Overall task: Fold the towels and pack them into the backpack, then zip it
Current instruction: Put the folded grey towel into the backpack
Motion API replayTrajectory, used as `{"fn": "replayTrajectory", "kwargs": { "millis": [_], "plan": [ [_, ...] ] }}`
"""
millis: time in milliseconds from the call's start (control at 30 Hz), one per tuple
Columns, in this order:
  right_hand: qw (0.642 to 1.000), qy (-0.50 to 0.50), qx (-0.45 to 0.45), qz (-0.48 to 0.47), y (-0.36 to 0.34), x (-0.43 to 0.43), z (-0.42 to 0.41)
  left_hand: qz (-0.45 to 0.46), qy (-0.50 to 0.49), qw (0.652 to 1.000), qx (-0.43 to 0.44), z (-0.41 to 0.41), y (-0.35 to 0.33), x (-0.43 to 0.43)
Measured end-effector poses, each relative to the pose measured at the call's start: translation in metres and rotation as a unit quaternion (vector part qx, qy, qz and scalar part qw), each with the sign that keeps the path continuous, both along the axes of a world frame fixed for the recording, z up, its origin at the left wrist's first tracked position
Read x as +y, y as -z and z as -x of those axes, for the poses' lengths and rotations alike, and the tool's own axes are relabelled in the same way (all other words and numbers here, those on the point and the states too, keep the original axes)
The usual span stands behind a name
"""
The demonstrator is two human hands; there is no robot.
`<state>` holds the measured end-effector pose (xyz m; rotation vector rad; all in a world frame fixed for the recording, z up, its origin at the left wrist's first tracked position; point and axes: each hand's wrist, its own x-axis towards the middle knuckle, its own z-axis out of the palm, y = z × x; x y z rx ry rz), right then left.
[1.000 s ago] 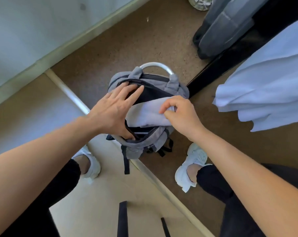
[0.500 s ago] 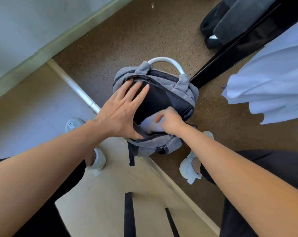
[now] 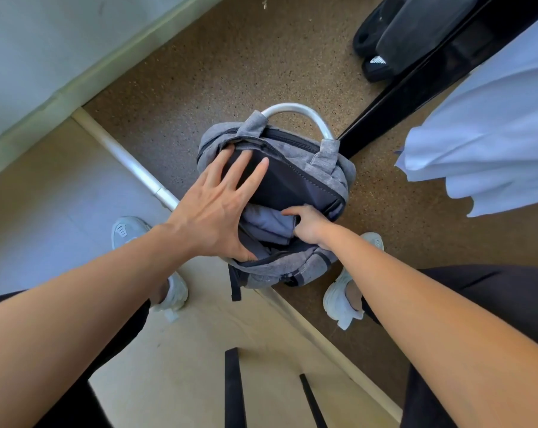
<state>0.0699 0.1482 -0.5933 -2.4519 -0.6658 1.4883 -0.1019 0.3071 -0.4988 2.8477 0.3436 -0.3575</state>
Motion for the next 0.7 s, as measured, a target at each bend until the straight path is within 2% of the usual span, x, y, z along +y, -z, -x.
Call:
{"fn": "replayTrajectory", "kwargs": {
  "millis": [200, 400, 567, 700],
  "plan": [
    [0.993, -0.031, -0.085, -0.076, -0.023, 0.007, -0.003, 0.008, -0.002, 1.0, 0.001, -0.004, -0.008, 0.004],
    [0.97, -0.015, -0.153, -0.186, -0.086, -0.007, -0.003, 0.035, -0.015, 0.999, 0.001, -0.018, -0.021, 0.008],
    [0.952, -0.052, -0.214, -0.213, -0.142, -0.034, -0.004, 0.081, -0.084, 0.992, -0.04, -0.038, -0.029, 0.012],
    [0.944, 0.0, -0.232, -0.235, -0.186, -0.059, -0.024, 0.152, -0.144, 0.974, -0.087, -0.062, -0.053, -0.002]
  ]
}}
